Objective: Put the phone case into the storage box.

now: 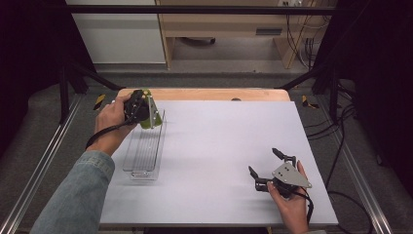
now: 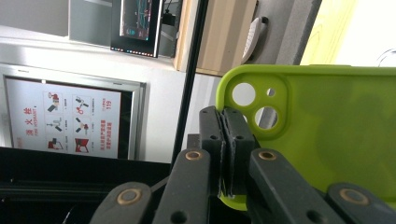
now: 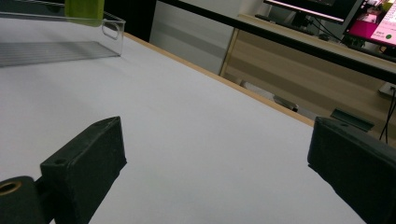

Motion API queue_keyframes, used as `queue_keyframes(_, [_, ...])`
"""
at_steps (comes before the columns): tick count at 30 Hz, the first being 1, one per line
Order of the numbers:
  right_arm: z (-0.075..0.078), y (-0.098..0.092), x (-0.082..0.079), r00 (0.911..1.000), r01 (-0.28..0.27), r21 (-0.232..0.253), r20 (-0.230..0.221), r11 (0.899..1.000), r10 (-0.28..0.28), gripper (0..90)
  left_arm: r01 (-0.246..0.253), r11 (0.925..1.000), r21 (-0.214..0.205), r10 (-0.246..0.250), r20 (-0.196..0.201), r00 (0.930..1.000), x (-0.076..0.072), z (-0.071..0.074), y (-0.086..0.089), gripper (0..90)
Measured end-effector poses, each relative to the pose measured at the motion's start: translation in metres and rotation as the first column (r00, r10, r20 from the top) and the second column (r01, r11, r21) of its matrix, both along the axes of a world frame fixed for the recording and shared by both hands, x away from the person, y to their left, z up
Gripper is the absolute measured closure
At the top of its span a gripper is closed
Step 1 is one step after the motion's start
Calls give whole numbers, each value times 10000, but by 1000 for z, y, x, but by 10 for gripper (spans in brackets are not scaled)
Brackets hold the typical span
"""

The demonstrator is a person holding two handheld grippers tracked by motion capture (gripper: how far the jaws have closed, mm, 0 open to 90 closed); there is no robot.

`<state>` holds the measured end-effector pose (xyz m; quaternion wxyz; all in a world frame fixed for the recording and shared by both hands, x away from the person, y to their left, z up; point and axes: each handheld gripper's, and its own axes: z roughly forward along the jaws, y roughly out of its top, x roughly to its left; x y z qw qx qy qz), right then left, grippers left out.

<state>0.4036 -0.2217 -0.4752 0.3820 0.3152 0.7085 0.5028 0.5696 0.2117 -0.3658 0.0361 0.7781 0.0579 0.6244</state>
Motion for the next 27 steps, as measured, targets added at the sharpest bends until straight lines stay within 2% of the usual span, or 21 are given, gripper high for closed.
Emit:
queue_keyframes(9, [0,-1,0,10000,28,87,-20,10000,-28,45,-43,10000,32,43,9,10000,2,-7,-1,879])
queue_keyframes(15, [0,-1,0,10000,27,106,-24,9999,-27,45,44,9997,235,-43,-47,10000,3,-13,-2,879])
queue_keyframes(27, [0,-2,1,9999,65,288,-94,9996,-62,45,178,9992,372,-181,76,9998,8,-21,-4,879])
